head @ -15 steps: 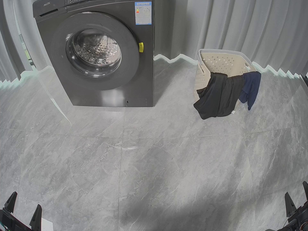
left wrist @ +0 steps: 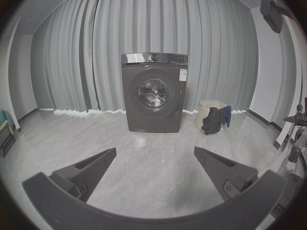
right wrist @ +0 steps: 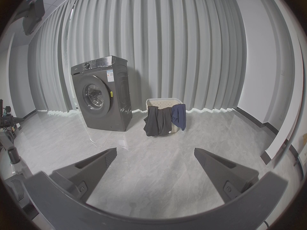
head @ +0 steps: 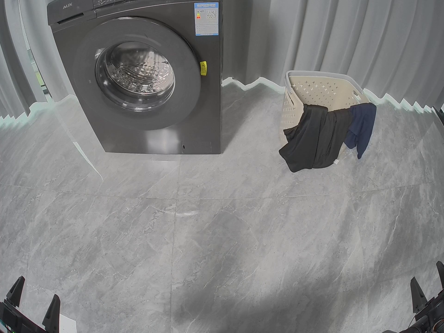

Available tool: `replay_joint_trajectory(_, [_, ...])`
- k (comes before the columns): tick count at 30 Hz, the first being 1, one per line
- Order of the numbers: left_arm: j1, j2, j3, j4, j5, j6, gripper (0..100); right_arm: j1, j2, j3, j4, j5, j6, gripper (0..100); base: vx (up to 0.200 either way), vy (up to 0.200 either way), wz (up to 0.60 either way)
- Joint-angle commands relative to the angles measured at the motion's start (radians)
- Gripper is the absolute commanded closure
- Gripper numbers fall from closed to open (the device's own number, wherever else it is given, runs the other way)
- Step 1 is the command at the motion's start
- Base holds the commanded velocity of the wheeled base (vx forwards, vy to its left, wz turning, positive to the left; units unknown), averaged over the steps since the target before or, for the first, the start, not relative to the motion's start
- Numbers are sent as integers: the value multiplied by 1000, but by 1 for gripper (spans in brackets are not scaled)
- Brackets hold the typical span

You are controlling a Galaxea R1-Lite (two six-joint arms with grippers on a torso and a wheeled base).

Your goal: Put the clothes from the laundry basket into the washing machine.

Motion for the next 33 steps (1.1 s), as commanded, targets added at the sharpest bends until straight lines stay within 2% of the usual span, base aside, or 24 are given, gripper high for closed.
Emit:
replay_joint_trajectory(1, [1, -18, 15, 0, 0, -2, 0, 0, -15, 16, 0, 1, 0, 0, 0, 0, 0])
replay_joint_trajectory(12, [1, -18, 15, 1, 3, 1, 0, 0, -15, 16, 0, 0, 0, 0, 0, 0, 0])
replay_joint_trajectory(33, [1, -18, 15, 1, 8, 0, 0, -2, -15, 16, 0, 0, 0, 0, 200, 0, 0])
